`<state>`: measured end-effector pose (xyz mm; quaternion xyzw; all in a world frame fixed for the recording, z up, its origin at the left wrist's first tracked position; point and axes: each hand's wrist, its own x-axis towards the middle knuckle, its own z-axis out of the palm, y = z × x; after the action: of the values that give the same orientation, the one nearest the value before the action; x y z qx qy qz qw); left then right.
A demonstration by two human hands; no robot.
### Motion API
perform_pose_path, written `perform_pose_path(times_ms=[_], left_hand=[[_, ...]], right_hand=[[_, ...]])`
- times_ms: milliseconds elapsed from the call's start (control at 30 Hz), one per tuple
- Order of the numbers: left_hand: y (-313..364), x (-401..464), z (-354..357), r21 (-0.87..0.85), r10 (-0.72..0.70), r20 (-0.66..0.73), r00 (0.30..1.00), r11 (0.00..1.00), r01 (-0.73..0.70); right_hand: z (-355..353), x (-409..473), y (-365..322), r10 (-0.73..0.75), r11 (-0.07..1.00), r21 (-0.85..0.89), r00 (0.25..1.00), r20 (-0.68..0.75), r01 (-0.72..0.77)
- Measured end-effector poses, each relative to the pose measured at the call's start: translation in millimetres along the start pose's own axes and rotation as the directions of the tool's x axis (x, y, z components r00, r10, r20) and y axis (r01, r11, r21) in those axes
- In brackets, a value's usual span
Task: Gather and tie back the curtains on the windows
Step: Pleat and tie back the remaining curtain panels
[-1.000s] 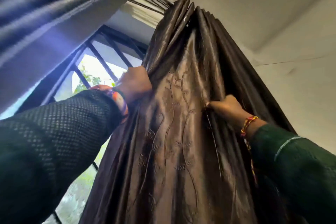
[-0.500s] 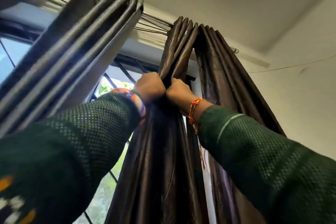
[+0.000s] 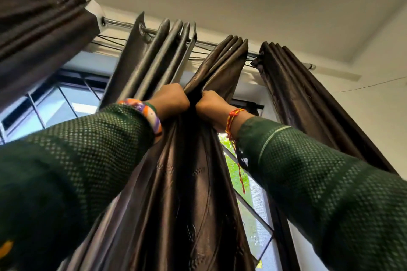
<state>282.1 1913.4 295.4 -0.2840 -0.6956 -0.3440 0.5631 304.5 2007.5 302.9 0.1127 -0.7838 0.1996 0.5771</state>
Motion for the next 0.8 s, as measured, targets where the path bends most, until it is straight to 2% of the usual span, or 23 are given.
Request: perform_pose_path(times_ms=[133,300,533,800], left_hand=[[-10.7,1.2,-10.4,-0.017,-0.022,0.007,1.000,1.000,0.022],[-7.4,-4.6,-5.5,-0.091,-0.019,0.022,1.000,0.996,0.021],[18.1,-24.7,35.8,-0.223,0.007,0.129,0.992,0.974,0.022],[42.0,-71.0,79.3,-0.190,0.046,0.152,0.987,0.982,-0.016]], right_hand=[[12.3,0.1,-17.0,0.019,1.000,-0.025,0.999,-0.030,-0.019],[7.3,-5.6,-16.7,0.044,0.997,-0.056,0.999,0.000,-0.044],[-13.2,-25.6,26.2,0.119,0.986,-0.116,0.992,-0.038,-0.123],[-36.8,-73.6,80.9,0.167,0.955,-0.242,0.985,-0.035,-0.171]])
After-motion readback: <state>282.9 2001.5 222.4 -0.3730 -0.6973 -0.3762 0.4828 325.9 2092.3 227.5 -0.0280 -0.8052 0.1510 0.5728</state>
